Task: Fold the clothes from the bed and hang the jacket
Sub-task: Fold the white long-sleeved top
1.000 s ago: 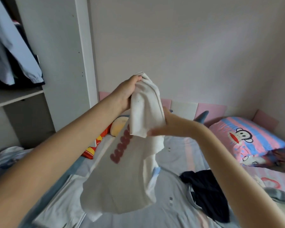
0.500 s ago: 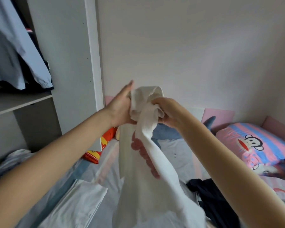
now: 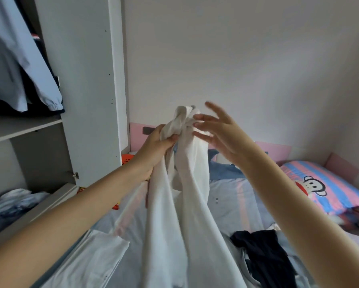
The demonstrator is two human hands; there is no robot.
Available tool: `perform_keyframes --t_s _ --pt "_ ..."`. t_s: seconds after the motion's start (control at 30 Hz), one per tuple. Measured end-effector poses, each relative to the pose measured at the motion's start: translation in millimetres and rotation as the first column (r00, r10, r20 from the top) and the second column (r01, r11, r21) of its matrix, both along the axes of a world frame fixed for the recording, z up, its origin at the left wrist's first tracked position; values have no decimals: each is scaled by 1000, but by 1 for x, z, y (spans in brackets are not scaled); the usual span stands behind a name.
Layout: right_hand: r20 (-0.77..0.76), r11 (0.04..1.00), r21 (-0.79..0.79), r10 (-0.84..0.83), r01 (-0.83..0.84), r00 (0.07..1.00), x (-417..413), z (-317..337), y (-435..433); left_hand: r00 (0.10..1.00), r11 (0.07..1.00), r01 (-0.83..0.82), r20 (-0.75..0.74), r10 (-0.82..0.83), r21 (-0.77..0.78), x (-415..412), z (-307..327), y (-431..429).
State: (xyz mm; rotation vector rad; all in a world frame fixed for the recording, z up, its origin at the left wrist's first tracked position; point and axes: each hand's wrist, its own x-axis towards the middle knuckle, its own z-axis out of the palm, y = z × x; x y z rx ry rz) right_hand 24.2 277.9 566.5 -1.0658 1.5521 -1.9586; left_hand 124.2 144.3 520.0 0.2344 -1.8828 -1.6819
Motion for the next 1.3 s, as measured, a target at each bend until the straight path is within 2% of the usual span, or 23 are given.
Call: perform_keyframes --t_s 0.07,0.1,0.2,0.3,0.33,0.43,0.5,0.57,0.63,0.7,0.83,0.9,0.97,1.03,1.07,1.13,1.2,1.23,1.3 --pt "-317 985 61 -132 159 939 -3 0 6 1000 1000 0 13 0 24 2 1 0" --pt "-413 974 119 -127 192 902 -2 -1 9 1000 1000 11 8 -11 15 3 2 2" --pt "-590 914 301 -45 271 806 1 -6 8 999 997 46 6 -45 -58 5 5 11" --pt "-640 921 233 -97 313 762 9 -7 4 996 992 82 48 -77 -95 8 7 15" --pt "-645 925 208 -114 317 755 10 -5 5 994 993 98 47 -95 -59 10 7 15" --pt "-565 939 204 -119 278 816 8 -2 11 983 982 186 -6 -185 31 18 3 5" --pt "-543 935 207 -134 287 829 7 -4 14 971 971 239 -20 -239 19 23 -1 0" --pt "-500 945 160 -173 287 849 9 -7 13 974 974 226 4 -226 -18 25 -3 -2" --pt "-455 946 84 -243 313 857 13 -7 12 984 979 179 24 -177 -102 26 -3 -2" --pt "-445 942 48 -278 332 851 16 -6 11 990 949 138 33 -134 -284 28 -4 -4" --pt "-313 969 63 -208 238 927 22 -6 14 1000 836 6 -4 -9 -548 36 -9 -13" --pt "-201 984 85 -139 159 970 22 -8 19 999 790 -38 -16 36 -612 40 -15 -19" --pt "-218 984 96 -127 151 968 20 -11 22 998 763 -62 -18 66 -643 42 -20 -23" --pt "-467 950 142 -185 280 865 15 -15 25 997 796 -67 -7 79 -602 43 -24 -25" --pt "-598 921 148 -206 360 774 12 -16 26 997 840 -65 3 79 -538 43 -26 -26" --pt "-757 870 120 -232 478 611 4 -18 30 996 928 -73 28 89 -367 45 -27 -23" --pt "-823 842 44 -275 538 497 -5 -15 37 996 972 -69 42 80 -223 48 -26 -20" --pt "-828 835 14 -298 550 474 -8 -13 40 996 979 -70 49 81 -191 48 -26 -19" --pt "-815 831 10 -316 556 486 -9 -9 45 994 981 -84 54 95 -177 50 -23 -17"
